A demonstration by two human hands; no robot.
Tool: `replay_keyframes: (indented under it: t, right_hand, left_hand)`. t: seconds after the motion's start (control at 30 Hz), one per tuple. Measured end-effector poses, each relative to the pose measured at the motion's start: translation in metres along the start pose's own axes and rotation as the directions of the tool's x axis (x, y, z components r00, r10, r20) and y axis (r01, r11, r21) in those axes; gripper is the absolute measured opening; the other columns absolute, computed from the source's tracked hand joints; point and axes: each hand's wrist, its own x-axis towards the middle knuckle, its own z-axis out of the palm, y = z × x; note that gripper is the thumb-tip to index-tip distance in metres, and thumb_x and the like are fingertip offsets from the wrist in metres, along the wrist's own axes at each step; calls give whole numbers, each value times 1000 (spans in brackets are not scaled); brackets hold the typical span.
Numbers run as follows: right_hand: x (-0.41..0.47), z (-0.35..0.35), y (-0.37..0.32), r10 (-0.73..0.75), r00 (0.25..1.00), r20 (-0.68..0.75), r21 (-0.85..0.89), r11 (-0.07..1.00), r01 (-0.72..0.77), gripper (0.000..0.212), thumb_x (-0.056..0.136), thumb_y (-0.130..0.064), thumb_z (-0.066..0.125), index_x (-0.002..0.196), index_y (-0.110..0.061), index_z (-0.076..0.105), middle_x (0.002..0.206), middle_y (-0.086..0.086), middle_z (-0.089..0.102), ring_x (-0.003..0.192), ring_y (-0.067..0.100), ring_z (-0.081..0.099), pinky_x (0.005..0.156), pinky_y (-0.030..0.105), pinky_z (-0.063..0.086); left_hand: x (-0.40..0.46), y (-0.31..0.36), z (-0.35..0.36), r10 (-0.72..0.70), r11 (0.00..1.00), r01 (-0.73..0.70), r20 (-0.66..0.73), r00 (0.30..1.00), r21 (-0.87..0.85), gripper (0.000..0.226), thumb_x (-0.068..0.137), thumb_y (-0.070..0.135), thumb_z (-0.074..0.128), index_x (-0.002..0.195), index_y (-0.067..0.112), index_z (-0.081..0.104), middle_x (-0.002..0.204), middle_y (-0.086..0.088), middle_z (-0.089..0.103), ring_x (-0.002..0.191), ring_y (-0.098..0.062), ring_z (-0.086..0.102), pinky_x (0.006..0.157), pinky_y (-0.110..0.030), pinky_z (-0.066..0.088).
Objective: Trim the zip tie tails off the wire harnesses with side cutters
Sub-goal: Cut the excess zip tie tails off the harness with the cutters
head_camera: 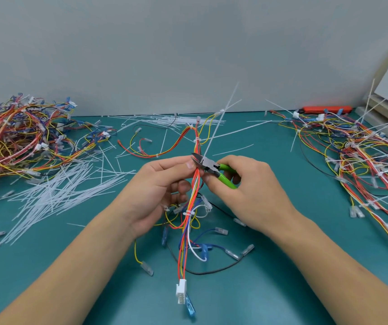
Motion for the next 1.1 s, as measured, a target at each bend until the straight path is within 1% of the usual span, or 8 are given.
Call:
replay_keyframes:
  t: [0.23, 0.4, 0.53, 0.7, 0.8, 0.9, 1.0, 1.1]
  right_hand:
    - [0, -1, 1, 46, 998, 40, 18, 999, -47, 47, 90, -62, 64, 68, -22, 52, 55, -6, 45, 55, 16, 38, 52, 34, 34]
    - [-1, -2, 0, 58, 998, 23, -9, 998, -57, 50, 90, -59, 66, 65, -20, 46, 51, -2, 39, 53, 18, 31, 49, 33, 29]
    - [-1, 0, 2, 55, 998, 26, 23, 998, -56, 47, 89, -56, 70, 63, -22, 50, 53, -5, 44, 54, 16, 36, 51, 34, 33]
    - [-1, 2, 2, 25, 999, 25, 29, 999, -26, 39, 88, -59, 65, 80, -21, 64, 68, -3, 59, 70, 20, 54, 67, 43, 51]
    - [0, 1, 0, 10, 1000, 21, 11, 1000, -10, 39, 86, -63, 57, 84, -25, 66, 77, -6, 64, 80, 20, 60, 74, 44, 52]
    - [0, 1, 1, -1, 1000, 15, 9, 1000, 1, 31, 88, -57, 60, 87, -27, 67, 80, -8, 65, 83, 18, 60, 77, 43, 52]
    - [0, 1, 1, -3, 1000, 25, 28, 1000, 2, 23, 90, -51, 66, 88, -28, 68, 79, -8, 64, 81, 18, 59, 76, 44, 52]
    - [-1, 2, 1, 23, 999, 28, 21, 999, -24, 32, 90, -52, 68, 78, -22, 62, 63, -5, 53, 63, 17, 49, 60, 38, 46]
  left_hand:
    - [-1, 1, 1, 2, 1000, -2, 4, 1000, 14, 26, 83, 26, 71, 103, 9, 77, 81, 4, 71, 56, -8, 46, 52, -19, 45]
    - [-2, 2, 2, 9, 1000, -9, 13, 1000, 7, 22, 84, 24, 70, 100, 11, 77, 83, 4, 69, 56, -8, 45, 52, -19, 44]
    - [-1, 1, 2, -3, 1000, 3, -8, 1000, 21, 30, 83, 25, 71, 106, 7, 76, 79, 5, 67, 57, -9, 43, 53, -19, 44]
    - [0, -1, 1, -1, 1000, 1, 3, 1000, 25, 22, 87, 23, 69, 103, 10, 76, 76, 6, 69, 56, -8, 43, 52, -18, 44]
    - [0, -1, 1, -1, 1000, 1, 4, 1000, 24, 26, 84, 25, 71, 104, 10, 77, 79, 5, 71, 57, -8, 44, 52, -19, 44]
    - [0, -1, 1, -5, 1000, 5, 2, 1000, 16, 34, 81, 26, 73, 109, 7, 77, 81, 3, 72, 57, -10, 43, 53, -20, 46]
    - [0, -1, 1, -7, 1000, 7, -1, 1000, 11, 42, 81, 26, 73, 116, 3, 74, 82, 3, 72, 58, -10, 42, 53, -20, 45]
    - [-1, 0, 0, -2, 1000, 2, 9, 1000, 14, 38, 83, 26, 72, 114, 4, 74, 80, 4, 70, 58, -10, 42, 53, -20, 45]
